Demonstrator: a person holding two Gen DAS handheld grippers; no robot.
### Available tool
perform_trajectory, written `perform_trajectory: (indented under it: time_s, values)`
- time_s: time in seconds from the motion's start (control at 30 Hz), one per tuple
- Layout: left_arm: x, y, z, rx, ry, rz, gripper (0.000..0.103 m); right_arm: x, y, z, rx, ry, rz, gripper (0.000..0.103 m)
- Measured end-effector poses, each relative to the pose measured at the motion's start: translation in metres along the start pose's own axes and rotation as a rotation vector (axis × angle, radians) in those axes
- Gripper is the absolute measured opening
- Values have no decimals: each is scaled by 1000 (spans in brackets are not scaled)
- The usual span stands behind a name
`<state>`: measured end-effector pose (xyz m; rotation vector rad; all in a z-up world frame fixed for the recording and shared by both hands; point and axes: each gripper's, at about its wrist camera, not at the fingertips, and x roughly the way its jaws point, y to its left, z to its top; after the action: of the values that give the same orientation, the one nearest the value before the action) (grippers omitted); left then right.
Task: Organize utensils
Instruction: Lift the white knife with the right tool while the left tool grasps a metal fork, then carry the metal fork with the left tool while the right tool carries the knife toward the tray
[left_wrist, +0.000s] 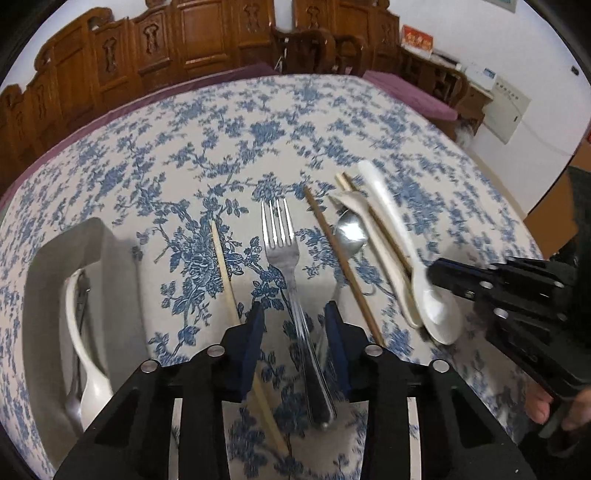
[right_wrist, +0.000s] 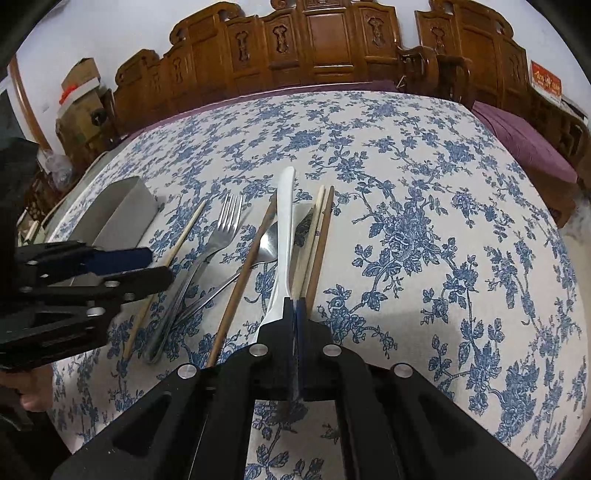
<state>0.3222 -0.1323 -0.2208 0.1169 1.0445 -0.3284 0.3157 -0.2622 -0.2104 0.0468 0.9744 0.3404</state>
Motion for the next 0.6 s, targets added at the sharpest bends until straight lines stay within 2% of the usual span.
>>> perform_trajectory:
  time_s: [0.27, 0.37, 0.4, 0.43, 0.6]
  values:
    - [31, 2, 11, -24, 54, 15, 26, 6, -2, 0, -8, 8, 1, 2]
    - [34, 3, 13, -28, 47, 26, 23, 6, -2, 0, -10, 8, 5, 2]
    - [35, 3, 13, -29, 46, 29, 20, 6, -1, 0, -12, 9, 6, 2]
    - [35, 3, 14, -30, 46, 32, 10, 6, -1, 0, -14, 9, 7, 2]
    - [32, 5, 12, -40, 49, 24, 6, 6, 1, 0, -13, 9, 18, 2]
